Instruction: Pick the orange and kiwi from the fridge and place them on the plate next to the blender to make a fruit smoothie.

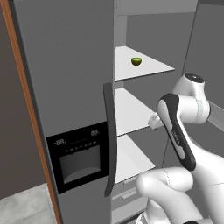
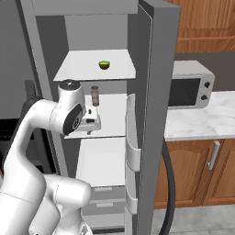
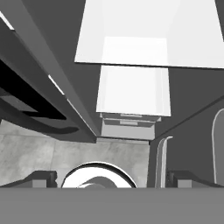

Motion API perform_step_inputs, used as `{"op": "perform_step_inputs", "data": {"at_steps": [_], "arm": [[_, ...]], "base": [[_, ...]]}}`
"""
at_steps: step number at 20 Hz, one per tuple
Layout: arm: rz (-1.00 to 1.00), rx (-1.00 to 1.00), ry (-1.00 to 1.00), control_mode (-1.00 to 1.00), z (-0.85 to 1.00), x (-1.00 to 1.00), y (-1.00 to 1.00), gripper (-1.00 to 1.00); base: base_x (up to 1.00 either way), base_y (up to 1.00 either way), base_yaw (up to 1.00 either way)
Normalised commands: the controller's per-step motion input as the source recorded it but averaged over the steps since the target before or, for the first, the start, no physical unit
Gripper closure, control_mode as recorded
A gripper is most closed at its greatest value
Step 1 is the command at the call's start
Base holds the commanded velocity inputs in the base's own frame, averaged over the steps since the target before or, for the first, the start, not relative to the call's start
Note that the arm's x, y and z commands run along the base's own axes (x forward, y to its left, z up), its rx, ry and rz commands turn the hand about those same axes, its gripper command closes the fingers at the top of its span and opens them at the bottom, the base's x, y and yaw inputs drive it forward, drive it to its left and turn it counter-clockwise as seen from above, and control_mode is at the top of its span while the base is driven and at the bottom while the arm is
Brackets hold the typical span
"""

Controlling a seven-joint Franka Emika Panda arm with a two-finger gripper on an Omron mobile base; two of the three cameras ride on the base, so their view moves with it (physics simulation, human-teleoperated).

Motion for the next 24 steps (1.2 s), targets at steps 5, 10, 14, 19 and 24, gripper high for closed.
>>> {"op": "perform_step_inputs", "data": {"at_steps": [5, 10, 14, 19, 24], "arm": [[-0.11, 0.01, -0.18, -1.00, 0.35, 0.10, -0.03, -1.00], [-0.13, 0.04, -0.37, -1.00, 0.72, 0.00, -0.16, -1.00], [-0.17, 0.02, -0.37, -1.00, 0.96, 0.01, 0.00, -1.00], [-0.14, 0.02, -0.33, -1.00, 1.00, 0.11, 0.00, -1.00], [-0.10, 0.03, -0.16, -1.00, 0.72, 0.33, 0.00, -1.00]], "base": [[0.00, 0.00, 0.00], [0.00, 0.00, 0.00], [0.00, 0.00, 0.00], [0.00, 0.00, 0.00], [0.00, 0.00, 0.00]]}}
